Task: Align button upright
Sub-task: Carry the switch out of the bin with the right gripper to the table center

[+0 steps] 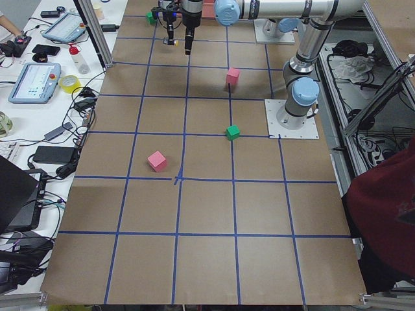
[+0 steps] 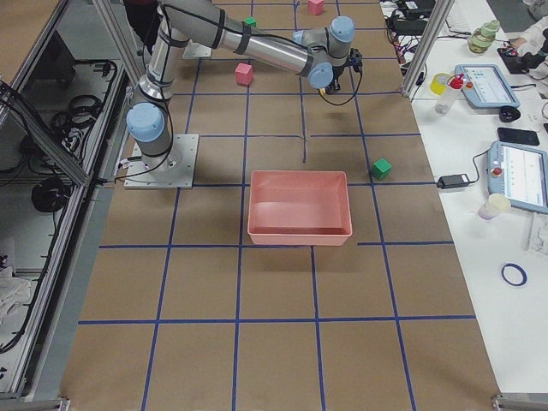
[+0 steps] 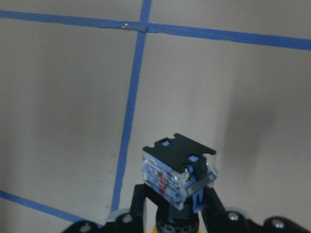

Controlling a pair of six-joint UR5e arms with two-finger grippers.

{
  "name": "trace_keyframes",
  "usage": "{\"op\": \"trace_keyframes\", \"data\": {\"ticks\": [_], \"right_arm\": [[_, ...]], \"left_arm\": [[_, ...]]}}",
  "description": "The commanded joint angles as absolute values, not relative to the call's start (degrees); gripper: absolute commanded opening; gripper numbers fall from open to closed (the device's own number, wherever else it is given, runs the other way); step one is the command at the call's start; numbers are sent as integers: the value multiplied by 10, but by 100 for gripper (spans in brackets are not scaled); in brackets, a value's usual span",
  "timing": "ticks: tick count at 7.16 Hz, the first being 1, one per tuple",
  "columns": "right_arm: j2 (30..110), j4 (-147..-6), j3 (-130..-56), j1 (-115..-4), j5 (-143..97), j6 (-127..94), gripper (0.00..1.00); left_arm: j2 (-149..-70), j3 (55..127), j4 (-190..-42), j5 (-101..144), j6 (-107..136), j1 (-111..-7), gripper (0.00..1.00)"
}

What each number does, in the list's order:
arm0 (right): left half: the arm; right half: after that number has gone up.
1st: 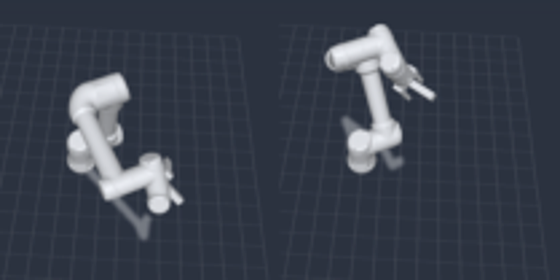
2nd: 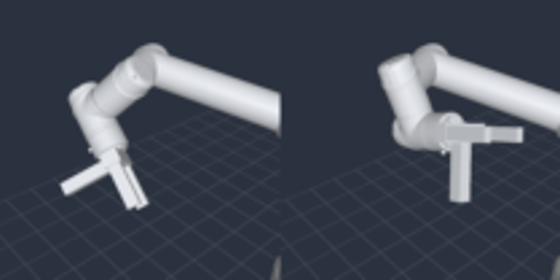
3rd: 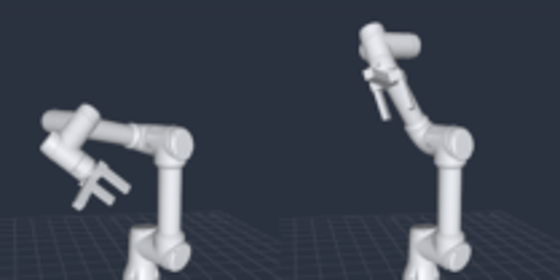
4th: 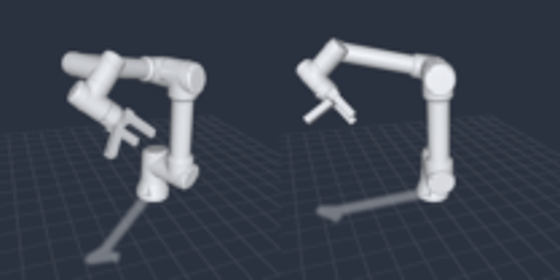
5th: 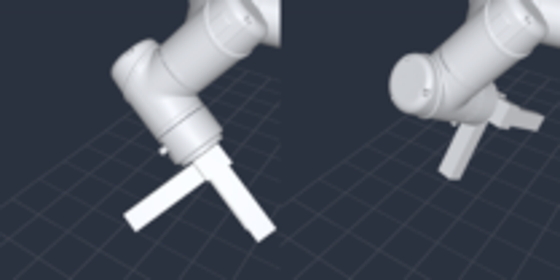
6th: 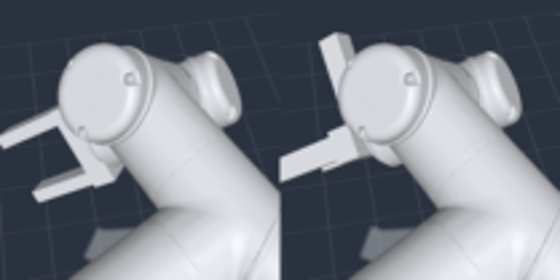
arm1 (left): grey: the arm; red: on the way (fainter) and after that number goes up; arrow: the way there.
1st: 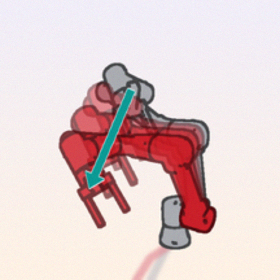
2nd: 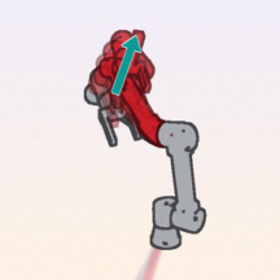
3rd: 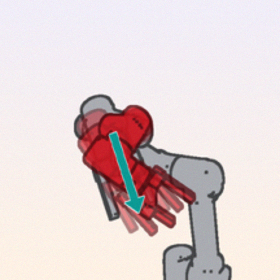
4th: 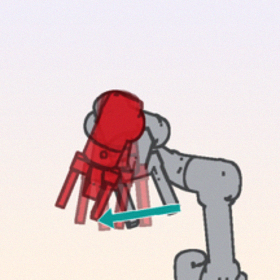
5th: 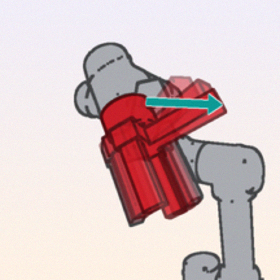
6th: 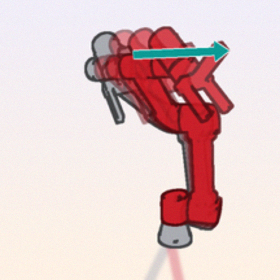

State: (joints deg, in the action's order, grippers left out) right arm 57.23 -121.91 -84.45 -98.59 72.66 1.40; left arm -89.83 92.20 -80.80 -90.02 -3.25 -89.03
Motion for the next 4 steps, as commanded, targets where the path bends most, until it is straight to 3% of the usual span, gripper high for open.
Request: {"op": "trace_keyframes", "data": {"ticks": [1,4], "right_arm": [[534,-1233,-831,-999,644,7,0],[531,-1233,-852,-1003,595,-9,0]], "left_arm": [[-898,922,-809,-901,-33,-890,100],[-898,922,-809,-901,-33,-890,100]]}}
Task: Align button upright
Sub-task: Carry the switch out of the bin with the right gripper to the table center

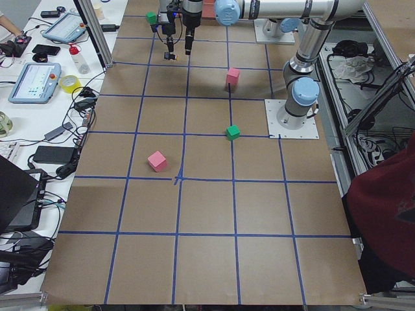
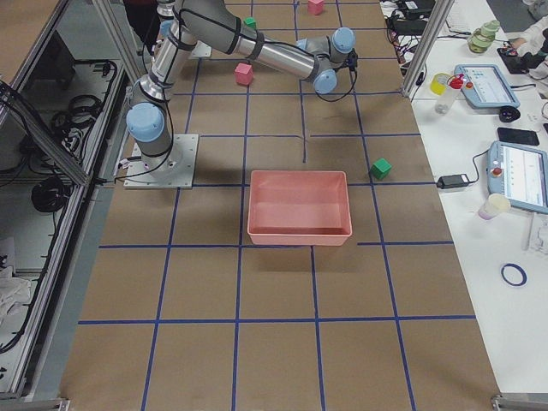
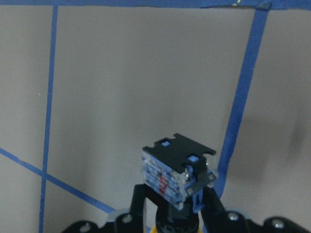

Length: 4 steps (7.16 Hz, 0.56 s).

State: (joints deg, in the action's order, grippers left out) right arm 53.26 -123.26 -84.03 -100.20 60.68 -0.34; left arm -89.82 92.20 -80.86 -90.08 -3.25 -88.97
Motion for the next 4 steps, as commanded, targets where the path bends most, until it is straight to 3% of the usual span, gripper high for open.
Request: {"op": "trace_keyframes", "data": {"ticks": [1,3,4], "right_arm": [[532,-1234,-873,-1003,595,-9,0],[532,-1234,-887,-1005,585,-10,0],[532,-1235,-887,-1006,573,-9,27]], "left_arm": [[-898,922,-809,-901,-33,-889,100],[-898,922,-809,-901,-33,-890,100],[-898,923,-809,-901,-33,-890,100]]}}
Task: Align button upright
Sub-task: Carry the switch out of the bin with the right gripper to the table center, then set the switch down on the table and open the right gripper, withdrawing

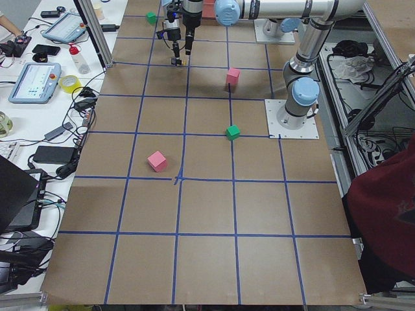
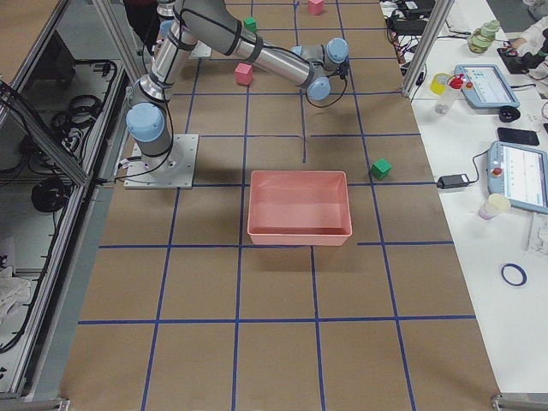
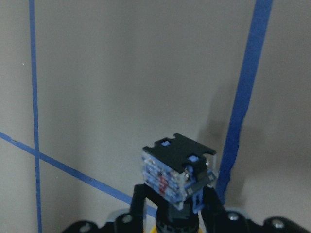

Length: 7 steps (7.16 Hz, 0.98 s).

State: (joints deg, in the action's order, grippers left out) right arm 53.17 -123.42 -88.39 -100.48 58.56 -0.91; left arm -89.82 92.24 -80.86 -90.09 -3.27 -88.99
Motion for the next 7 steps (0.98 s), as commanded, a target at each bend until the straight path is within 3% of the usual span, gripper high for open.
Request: {"op": "trace_keyframes", "data": {"ticks": [1,2,5,7], "right_arm": [[532,-1259,-887,-1006,574,-9,74],[532,-1261,-887,-1006,574,-9,97],[542,-1266,-877,-1005,586,11,100],[594,-1255,-874,-1001,743,16,100]], "left_arm": [[-898,923,-809,-901,-33,-889,100],[-898,923,-808,-900,-33,-890,100],[-899,941,-799,-893,-31,-890,100],[-900,947,-796,-891,-10,-897,100]]}}
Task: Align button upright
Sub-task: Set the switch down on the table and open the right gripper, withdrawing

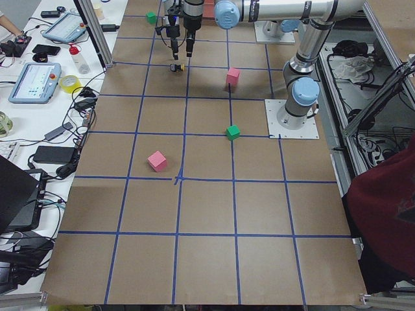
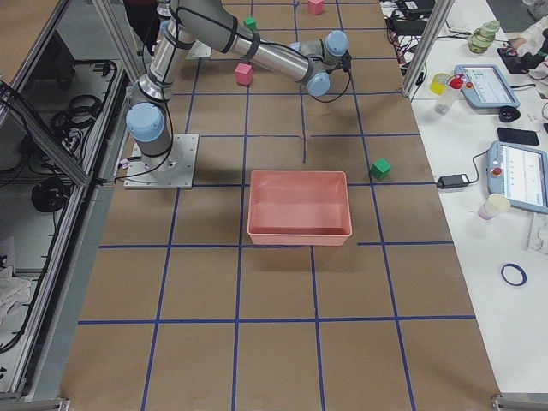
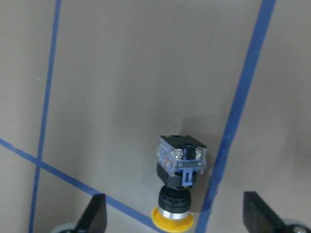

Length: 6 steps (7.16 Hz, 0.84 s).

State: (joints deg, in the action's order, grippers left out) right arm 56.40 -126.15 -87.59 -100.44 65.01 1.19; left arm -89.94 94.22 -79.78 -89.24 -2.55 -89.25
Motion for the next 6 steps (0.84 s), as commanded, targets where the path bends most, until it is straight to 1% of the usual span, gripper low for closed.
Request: {"op": "trace_keyframes", "data": {"ticks": [1,3,4,6], "right_arm": [[620,-1238,-878,-985,765,14,100],[702,-1126,-886,-948,893,8,100],[738,-1071,-885,-941,897,7,100],[807,-1056,-875,-941,897,13,100]], "left_arm": [[-903,956,-795,-889,16,-903,100],[-920,984,-704,-889,43,-942,100],[-933,995,-651,-889,86,-972,100],[-979,1016,-522,-896,152,-1030,100]]}}
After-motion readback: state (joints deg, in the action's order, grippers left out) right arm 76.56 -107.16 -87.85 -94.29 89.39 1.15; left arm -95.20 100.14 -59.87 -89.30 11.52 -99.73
